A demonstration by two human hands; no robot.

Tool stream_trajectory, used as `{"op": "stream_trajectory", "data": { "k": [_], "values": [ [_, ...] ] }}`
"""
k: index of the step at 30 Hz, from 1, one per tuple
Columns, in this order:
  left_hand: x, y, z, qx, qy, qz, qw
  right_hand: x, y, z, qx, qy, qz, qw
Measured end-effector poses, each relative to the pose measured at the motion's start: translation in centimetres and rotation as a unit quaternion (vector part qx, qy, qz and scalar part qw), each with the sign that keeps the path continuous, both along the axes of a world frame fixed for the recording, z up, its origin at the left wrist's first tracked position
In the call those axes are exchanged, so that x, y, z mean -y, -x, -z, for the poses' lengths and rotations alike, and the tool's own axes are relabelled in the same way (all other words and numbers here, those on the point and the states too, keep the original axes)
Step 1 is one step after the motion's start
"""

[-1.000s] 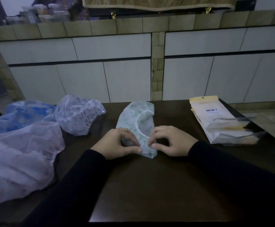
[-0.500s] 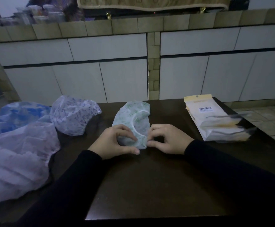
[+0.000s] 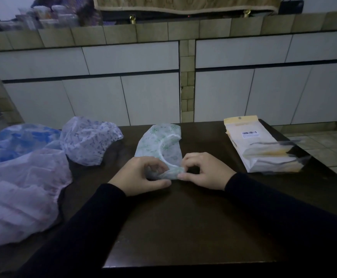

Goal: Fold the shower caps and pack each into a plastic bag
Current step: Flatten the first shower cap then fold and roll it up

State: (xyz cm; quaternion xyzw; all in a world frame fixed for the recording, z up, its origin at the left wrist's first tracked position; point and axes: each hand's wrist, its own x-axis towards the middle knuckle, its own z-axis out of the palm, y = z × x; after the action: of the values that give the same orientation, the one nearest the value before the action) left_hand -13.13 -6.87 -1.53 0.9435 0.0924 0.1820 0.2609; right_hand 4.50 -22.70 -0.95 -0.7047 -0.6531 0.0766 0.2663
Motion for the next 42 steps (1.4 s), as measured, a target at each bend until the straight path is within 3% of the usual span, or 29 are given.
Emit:
{"op": "stream_trajectory", "data": {
  "k": [3, 7, 10, 12, 19, 24, 30, 33, 38, 42],
  "values": [
    [0.0, -0.1, 0.1, 0.006, 0.008, -0.007, 1.000, 0.1, -0.1, -0.1, -0.010, 0.012, 0.000, 1.000],
    [-0.3, -0.3, 0.1, -0.014, 0.090, -0.035, 0.995, 0.0, 0.0, -0.1, -0.042, 0.015, 0.024, 0.999],
    [-0.4, -0.4, 0.1, -0.014, 0.115, -0.046, 0.992, -0.6, 0.0, 0.2, -0.002, 0.028, 0.058, 0.998],
    [-0.5, -0.5, 0.2, -0.015, 0.102, -0.058, 0.993, -1.1, 0.0, 0.4, 0.017, 0.024, 0.081, 0.996],
    [0.0, -0.5, -0.2, -0.039, 0.065, -0.075, 0.994, -1.4, -0.1, 0.7, -0.044, 0.019, 0.104, 0.993],
    [-0.3, -0.5, 0.1, -0.008, 0.053, -0.066, 0.996, -1.8, 0.3, 1.3, -0.030, 0.011, 0.136, 0.990],
    [-0.8, -0.5, 0.4, 0.005, -0.077, -0.032, 0.997, -1.3, 1.1, 0.8, 0.111, -0.074, 0.098, 0.986],
    [-1.3, -0.3, 0.4, -0.006, -0.080, -0.016, 0.997, -1.1, 1.0, 0.6, 0.188, -0.064, 0.050, 0.979],
    [-2.2, 0.1, 0.4, -0.025, -0.047, -0.013, 0.998, -0.5, 0.6, 0.1, 0.185, 0.002, 0.052, 0.981],
    [-2.4, -0.2, 0.2, -0.040, -0.019, -0.014, 0.999, -0.7, 0.8, 0.1, 0.211, -0.010, 0.075, 0.975]
  ]
}}
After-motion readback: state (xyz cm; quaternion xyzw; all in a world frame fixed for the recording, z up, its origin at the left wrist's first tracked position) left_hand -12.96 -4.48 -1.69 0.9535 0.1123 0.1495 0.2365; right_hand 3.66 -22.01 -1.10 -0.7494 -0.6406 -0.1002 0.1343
